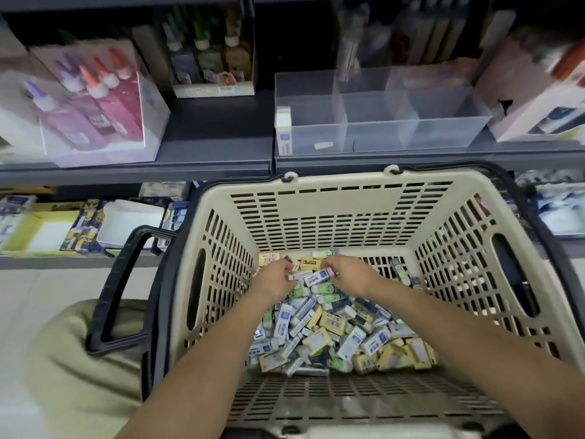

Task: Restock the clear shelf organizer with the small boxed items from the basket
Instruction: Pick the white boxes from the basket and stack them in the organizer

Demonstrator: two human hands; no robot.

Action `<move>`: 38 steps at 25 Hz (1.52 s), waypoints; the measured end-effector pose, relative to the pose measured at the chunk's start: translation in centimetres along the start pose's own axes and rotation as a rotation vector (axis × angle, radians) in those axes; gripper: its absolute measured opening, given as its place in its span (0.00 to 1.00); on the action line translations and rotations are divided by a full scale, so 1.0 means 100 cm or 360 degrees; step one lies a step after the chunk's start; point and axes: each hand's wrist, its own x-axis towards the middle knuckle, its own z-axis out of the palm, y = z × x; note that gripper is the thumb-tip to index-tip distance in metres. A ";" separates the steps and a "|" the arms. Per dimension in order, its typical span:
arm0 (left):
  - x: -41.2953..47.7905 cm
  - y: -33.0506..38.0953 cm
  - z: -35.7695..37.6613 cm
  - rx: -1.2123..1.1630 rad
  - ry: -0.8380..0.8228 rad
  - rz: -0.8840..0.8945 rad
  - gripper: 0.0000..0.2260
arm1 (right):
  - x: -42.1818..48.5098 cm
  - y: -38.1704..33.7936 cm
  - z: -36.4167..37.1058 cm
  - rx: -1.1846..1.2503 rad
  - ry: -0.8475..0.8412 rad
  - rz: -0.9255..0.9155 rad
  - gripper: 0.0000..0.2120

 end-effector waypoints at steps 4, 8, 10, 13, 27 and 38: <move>0.003 -0.002 0.002 -0.0053 0.0142 -0.0003 0.11 | 0.009 -0.009 0.008 -0.0029 0.0022 0.0097 0.17; 0.005 0.005 -0.011 -0.0824 0.0207 -0.0183 0.11 | 0.005 -0.002 0.003 0.0020 -0.0011 0.0153 0.13; 0.000 0.012 -0.015 -0.1105 0.0161 -0.0174 0.11 | -0.001 0.000 -0.003 0.0395 0.0075 0.0201 0.07; -0.006 0.021 -0.016 -0.1511 -0.0042 -0.0157 0.09 | -0.005 -0.004 -0.020 0.1048 0.0116 0.0221 0.06; -0.013 0.029 -0.021 -0.1909 -0.0513 -0.0290 0.14 | -0.006 -0.026 -0.035 0.1416 0.0208 0.0178 0.03; -0.007 -0.002 -0.038 -0.2095 -0.0126 -0.0374 0.06 | -0.008 -0.068 0.045 -0.0158 -0.0168 -0.0348 0.16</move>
